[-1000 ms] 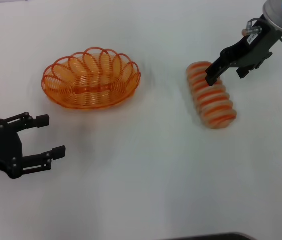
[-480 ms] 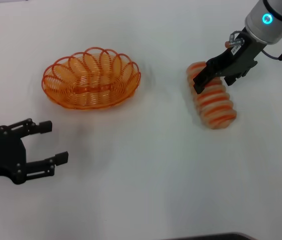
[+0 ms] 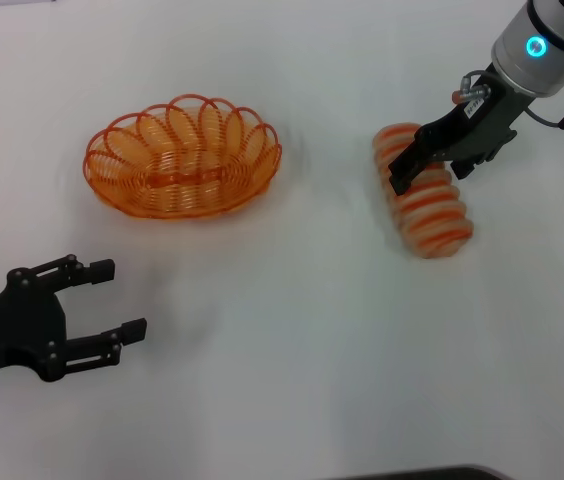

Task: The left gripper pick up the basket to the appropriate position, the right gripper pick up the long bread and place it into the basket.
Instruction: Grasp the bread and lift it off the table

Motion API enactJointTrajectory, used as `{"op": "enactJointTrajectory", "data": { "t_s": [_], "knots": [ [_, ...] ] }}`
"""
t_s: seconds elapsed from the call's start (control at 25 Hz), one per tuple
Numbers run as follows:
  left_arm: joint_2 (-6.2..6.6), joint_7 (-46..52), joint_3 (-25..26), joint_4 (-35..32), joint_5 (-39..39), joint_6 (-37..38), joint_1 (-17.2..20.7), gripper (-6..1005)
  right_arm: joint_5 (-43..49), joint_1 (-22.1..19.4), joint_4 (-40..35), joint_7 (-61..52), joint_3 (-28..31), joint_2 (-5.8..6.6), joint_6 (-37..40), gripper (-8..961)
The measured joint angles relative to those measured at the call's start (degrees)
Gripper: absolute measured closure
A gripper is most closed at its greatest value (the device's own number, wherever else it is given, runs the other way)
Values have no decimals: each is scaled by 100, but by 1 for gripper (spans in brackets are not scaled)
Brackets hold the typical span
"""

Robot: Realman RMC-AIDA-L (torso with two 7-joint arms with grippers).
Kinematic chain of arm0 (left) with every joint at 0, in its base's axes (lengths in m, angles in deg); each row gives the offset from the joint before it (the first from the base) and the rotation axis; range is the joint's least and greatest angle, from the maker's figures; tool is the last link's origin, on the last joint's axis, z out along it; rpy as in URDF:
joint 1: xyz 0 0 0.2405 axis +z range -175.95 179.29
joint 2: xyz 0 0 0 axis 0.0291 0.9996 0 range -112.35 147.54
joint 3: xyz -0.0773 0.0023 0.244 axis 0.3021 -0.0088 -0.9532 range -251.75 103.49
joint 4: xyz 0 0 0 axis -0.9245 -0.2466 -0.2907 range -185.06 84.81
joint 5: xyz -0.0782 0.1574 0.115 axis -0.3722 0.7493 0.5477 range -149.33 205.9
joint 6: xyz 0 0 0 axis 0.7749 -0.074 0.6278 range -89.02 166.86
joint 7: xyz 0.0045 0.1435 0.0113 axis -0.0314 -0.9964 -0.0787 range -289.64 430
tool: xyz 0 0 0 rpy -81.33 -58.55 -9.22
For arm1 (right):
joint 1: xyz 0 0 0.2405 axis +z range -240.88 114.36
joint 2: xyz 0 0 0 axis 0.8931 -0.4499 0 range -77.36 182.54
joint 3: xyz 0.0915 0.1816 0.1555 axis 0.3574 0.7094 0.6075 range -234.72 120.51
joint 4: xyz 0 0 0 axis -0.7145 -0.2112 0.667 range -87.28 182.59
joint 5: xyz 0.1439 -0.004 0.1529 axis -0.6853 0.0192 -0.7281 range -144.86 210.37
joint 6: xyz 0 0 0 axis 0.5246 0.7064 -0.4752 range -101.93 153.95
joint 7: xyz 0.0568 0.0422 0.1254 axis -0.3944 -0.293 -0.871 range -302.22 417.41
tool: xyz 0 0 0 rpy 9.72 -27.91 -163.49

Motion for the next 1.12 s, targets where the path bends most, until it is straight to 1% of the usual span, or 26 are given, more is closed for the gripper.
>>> {"op": "enactJointTrajectory", "data": {
  "t_s": [0.24, 0.68, 1.12],
  "knots": [
    [6, -46, 3, 72, 0, -56, -13, 185, 0, -4, 71, -14, -103, 0, -84, 71],
    [7, -79, 2, 100, 0, -65, -24, 186, -4, -2, 417, -60, -231, -1, -417, 86],
    [7, -78, 2, 124, -1, -64, -24, 186, -4, -5, 439, -109, -259, 0, -568, 100]
  ]
}}
